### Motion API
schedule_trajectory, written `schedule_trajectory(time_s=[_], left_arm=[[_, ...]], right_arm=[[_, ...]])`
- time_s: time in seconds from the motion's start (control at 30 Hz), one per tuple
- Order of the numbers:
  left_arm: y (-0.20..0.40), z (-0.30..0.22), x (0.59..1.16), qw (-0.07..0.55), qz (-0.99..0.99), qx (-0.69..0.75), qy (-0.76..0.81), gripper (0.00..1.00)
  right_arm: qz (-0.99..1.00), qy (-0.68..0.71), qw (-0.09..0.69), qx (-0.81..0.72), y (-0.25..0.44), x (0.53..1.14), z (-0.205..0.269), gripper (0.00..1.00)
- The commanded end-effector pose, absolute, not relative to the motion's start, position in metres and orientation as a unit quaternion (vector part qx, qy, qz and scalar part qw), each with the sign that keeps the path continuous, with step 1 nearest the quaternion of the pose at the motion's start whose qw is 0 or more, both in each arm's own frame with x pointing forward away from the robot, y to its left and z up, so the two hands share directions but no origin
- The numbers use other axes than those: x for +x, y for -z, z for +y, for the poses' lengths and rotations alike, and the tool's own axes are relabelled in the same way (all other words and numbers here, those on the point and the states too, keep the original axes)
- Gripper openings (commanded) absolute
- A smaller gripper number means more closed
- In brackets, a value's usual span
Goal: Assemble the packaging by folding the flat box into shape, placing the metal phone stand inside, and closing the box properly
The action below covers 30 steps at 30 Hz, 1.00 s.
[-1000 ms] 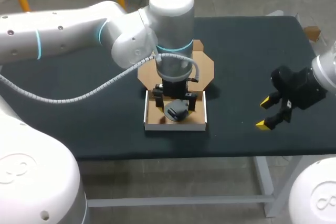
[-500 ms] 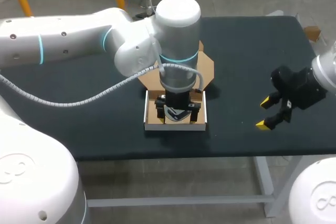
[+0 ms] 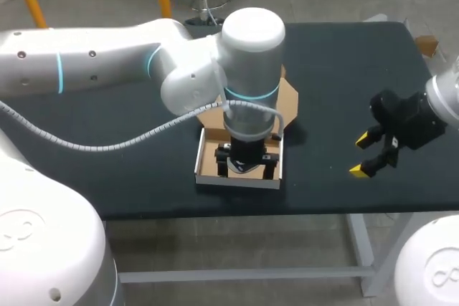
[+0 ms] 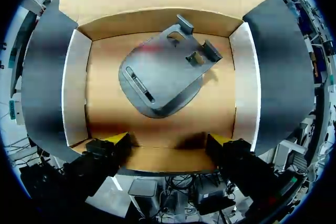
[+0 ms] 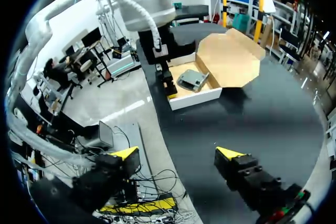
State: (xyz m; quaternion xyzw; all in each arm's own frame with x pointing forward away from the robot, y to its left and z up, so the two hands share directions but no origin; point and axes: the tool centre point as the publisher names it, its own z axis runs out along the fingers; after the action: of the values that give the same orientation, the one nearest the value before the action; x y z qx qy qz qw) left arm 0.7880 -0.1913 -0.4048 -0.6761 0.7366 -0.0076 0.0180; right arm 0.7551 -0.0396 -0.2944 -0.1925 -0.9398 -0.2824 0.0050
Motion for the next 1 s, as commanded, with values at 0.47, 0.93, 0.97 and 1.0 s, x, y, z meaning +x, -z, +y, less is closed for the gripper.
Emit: schedule_trajectory(time_s=[0.47, 0.93, 0.97, 1.0], left_arm=[[0.403, -0.188, 0.767, 0.022, 0.704, -0.710, 0.011, 1.00], [0.361, -0.178, 0.777, 0.046, 0.723, -0.680, 0.113, 1.00], [0.357, -0.176, 0.778, 0.045, 0.726, -0.674, 0.125, 1.00], [0.354, -0.173, 0.780, 0.044, 0.732, -0.667, 0.131, 1.00]], right_arm=[[-0.939, 0.284, 0.006, -0.191, 0.293, 0.755, -0.041, 1.00], [-0.939, 0.284, 0.006, -0.191, 0.293, 0.755, -0.041, 1.00], [-0.939, 0.284, 0.006, -0.191, 0.293, 0.755, -0.041, 1.00], [-0.939, 0.284, 0.006, -0.191, 0.293, 0.755, -0.041, 1.00]])
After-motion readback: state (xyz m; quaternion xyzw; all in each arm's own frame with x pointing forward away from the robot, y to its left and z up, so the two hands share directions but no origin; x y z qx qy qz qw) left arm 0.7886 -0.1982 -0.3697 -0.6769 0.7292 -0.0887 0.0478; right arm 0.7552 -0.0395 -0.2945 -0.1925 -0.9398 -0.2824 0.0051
